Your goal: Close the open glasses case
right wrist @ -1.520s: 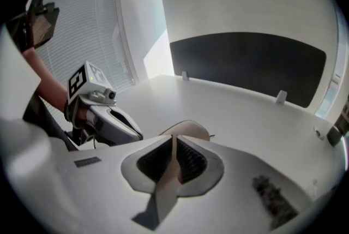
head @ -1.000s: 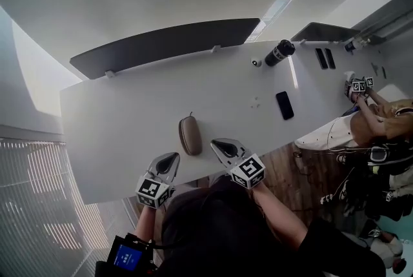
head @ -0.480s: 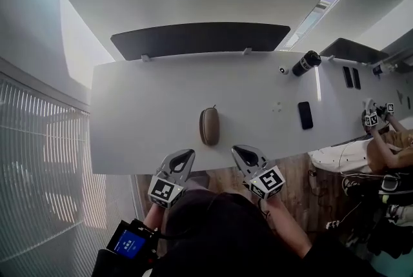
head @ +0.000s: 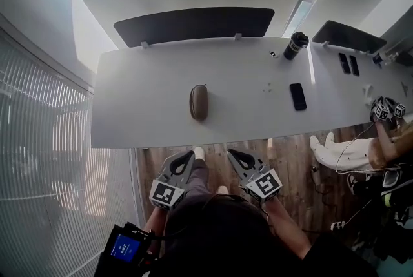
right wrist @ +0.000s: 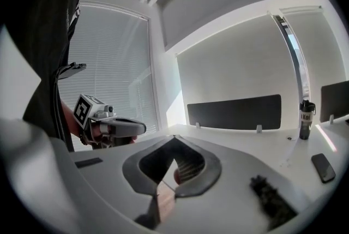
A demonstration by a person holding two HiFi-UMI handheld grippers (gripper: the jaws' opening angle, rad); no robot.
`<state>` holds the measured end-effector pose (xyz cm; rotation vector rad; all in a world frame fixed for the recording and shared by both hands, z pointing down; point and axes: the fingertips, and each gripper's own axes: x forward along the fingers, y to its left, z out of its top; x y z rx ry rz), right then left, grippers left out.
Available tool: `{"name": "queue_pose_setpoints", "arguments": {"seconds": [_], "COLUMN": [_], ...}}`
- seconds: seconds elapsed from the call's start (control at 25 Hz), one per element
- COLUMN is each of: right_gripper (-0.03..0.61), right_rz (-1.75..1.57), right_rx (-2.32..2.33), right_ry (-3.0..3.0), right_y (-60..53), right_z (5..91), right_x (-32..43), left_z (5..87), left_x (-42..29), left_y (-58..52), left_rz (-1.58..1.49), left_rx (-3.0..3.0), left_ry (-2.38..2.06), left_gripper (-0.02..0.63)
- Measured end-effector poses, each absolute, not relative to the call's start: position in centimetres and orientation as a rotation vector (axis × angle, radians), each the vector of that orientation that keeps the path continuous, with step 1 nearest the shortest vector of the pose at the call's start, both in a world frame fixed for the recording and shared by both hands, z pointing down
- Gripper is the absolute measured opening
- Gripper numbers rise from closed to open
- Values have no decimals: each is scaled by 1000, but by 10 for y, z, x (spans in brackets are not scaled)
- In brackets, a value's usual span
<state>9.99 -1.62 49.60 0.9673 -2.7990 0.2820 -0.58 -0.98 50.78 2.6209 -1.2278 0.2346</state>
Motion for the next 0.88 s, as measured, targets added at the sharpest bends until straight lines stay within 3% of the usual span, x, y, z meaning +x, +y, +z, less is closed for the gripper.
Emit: {"name": "queue_pose_setpoints", "arguments": {"seconds": [0.52,0.88], "right_gripper": [5,5], "right_rz": [231,149], "right_rx": [935,980], "right_ry": [-2886,-2864], "right_y": [108,153], "right_z": [473,453], "right_x": [133,119], "left_z": [488,467], "left_x": [32,18], "left_y": [123,157], "left_rz": [256,181], "left_rx": [2606,2667], "left_ry": [-1339,-1325], "left_gripper": [8,8]}}
